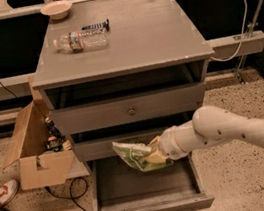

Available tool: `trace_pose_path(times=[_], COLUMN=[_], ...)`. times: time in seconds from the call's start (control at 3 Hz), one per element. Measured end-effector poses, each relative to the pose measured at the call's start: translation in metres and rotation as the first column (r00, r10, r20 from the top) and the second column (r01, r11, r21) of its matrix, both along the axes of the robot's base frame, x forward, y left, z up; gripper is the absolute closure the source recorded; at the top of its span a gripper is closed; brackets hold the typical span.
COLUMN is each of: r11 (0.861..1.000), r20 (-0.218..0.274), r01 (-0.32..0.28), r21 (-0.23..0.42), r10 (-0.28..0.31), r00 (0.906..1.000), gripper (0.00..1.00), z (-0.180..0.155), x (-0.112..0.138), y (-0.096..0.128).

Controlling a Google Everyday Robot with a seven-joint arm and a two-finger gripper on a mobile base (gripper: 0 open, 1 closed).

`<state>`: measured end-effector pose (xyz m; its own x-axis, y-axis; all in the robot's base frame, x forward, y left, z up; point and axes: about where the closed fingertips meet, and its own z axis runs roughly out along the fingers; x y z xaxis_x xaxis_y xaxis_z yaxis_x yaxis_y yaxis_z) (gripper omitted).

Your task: Place green jalapeno chip bag into bottom drawer

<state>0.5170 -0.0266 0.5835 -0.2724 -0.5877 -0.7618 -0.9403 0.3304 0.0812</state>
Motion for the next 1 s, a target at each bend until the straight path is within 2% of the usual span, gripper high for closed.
trace_pose_path(times=[0.33, 0.67, 1.0], r11=[0.999, 0.999, 1.0], r20=[-0.056, -0.056, -0.046], r01=[0.019, 0.019, 0.024], r21=[-0.04, -0.04, 0.003], r10=[-0.021, -0.021, -0.023], r00=[0.9982, 0.9982, 0.9986], gripper=[1.0, 1.0, 1.0], z=[-0.078, -0.078, -0.138], x=[0.007, 0.007, 0.03], y=[0.01, 0.01, 0.019])
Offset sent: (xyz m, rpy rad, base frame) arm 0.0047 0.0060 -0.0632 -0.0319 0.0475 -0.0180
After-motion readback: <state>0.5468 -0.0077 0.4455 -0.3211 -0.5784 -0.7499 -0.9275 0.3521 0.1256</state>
